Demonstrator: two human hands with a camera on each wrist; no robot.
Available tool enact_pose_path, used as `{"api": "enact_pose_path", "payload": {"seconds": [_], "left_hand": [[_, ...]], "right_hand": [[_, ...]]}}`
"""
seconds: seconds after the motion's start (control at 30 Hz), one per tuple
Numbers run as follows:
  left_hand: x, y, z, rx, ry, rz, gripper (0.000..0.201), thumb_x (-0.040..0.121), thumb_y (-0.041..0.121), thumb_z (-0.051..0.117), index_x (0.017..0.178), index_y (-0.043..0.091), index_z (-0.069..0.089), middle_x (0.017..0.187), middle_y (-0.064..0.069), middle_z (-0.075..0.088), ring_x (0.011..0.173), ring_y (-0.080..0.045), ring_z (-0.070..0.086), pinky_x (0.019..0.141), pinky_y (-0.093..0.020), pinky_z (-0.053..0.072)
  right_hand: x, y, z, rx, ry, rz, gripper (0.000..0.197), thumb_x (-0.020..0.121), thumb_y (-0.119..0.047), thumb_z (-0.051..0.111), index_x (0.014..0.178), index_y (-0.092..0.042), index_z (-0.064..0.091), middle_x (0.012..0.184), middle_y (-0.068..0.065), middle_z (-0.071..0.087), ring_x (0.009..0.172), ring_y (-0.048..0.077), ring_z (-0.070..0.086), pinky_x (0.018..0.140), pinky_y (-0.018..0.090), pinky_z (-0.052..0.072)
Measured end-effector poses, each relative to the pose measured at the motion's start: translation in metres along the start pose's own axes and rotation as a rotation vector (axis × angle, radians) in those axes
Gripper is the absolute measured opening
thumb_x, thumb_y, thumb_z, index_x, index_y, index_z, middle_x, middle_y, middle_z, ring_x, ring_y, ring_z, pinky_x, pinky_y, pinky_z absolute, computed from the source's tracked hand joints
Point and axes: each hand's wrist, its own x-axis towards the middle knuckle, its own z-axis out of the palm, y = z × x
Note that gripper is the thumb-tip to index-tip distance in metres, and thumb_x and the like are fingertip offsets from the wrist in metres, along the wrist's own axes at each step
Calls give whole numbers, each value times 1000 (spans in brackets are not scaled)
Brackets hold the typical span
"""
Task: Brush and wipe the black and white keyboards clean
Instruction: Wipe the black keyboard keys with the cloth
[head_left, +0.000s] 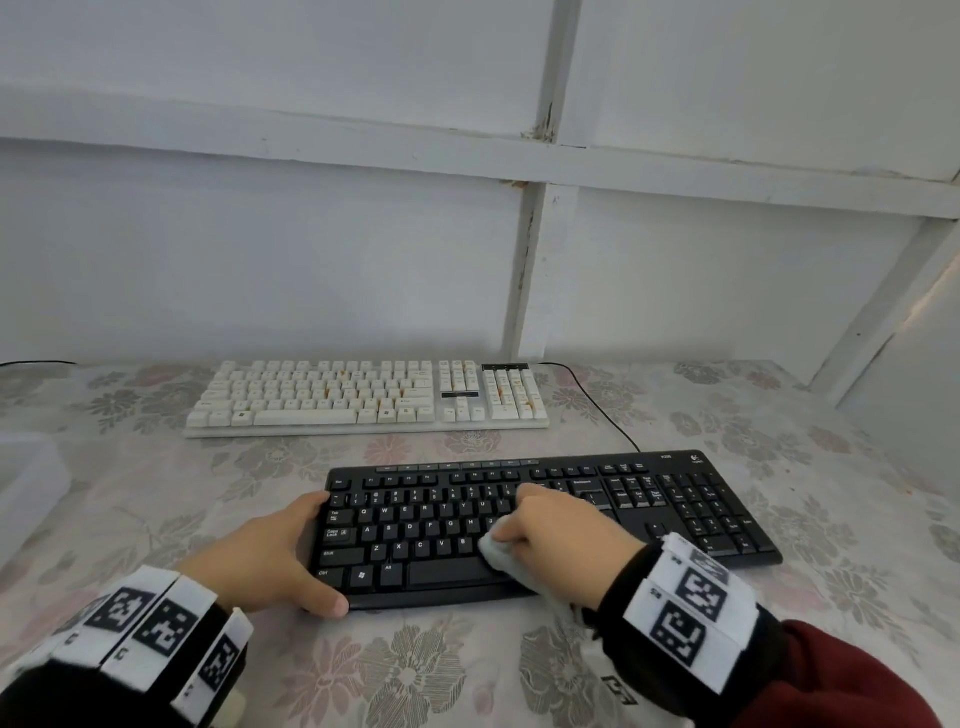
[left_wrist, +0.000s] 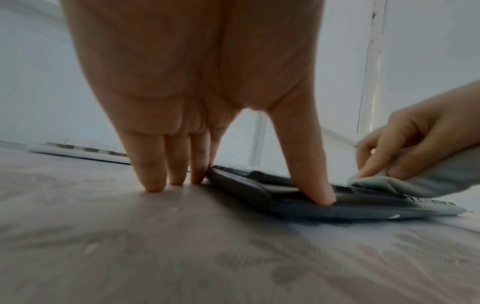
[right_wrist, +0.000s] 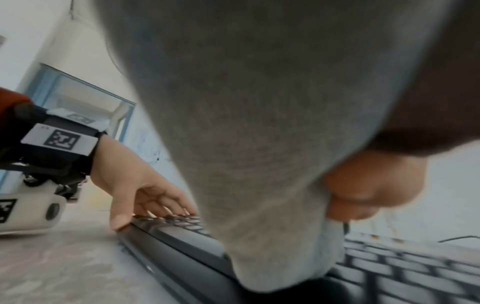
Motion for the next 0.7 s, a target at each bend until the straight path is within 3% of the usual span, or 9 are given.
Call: {"api": "enact_pose_path", "payload": {"seconds": [0.1,0.23,0.4,0.5,0.6,0.7], "left_hand": [[1,-2,0,-1,2,-2,110,61,24,86,146,27,16,124,15,42,111,-4,38,93,-20,31],[0,-1,1,-4,0,-2,111,61,24,86,146,27,15,130,13,43,112,-4,39,94,-20,31],[1,-2,0,4,0,-7,113,61,26,86,147,27,12,143,9,38,118,-7,40,95,-21,31],[3,-5,0,-11,-2,-8,115,60,27,87,148,26,12,135,12,42,119,-8,41,95,-21,31],[5,-7,0,-17,-11,-4,115,58,28,87,147,27,14,122,16,41,113,-6,41,92,-20,32],[5,-7,-1,-29,-16,1,125,48,35,88,148,26,14,133,12,42,113,-5,39,94,-21,31]], "right_hand": [[-17,25,-7,-7,43,-5,39,94,-30,42,66,-2,49,71,1,35,62,13,39,55,18,29],[-29,52,-12,12,41,70,38,96,-28,42,82,3,60,74,7,40,64,15,37,56,9,34],[-37,83,-21,-55,28,271,33,92,-24,45,82,3,60,76,5,37,68,15,33,58,23,28],[-38,90,-23,-68,82,331,24,87,-18,47,91,-1,63,77,-2,34,66,10,32,62,26,27],[-41,85,-16,1,77,316,21,86,-14,45,80,2,57,73,-6,31,64,10,31,60,25,25],[-46,91,-14,-18,36,318,22,88,-15,44,68,-5,45,70,-5,30,60,9,31,56,22,26]]}}
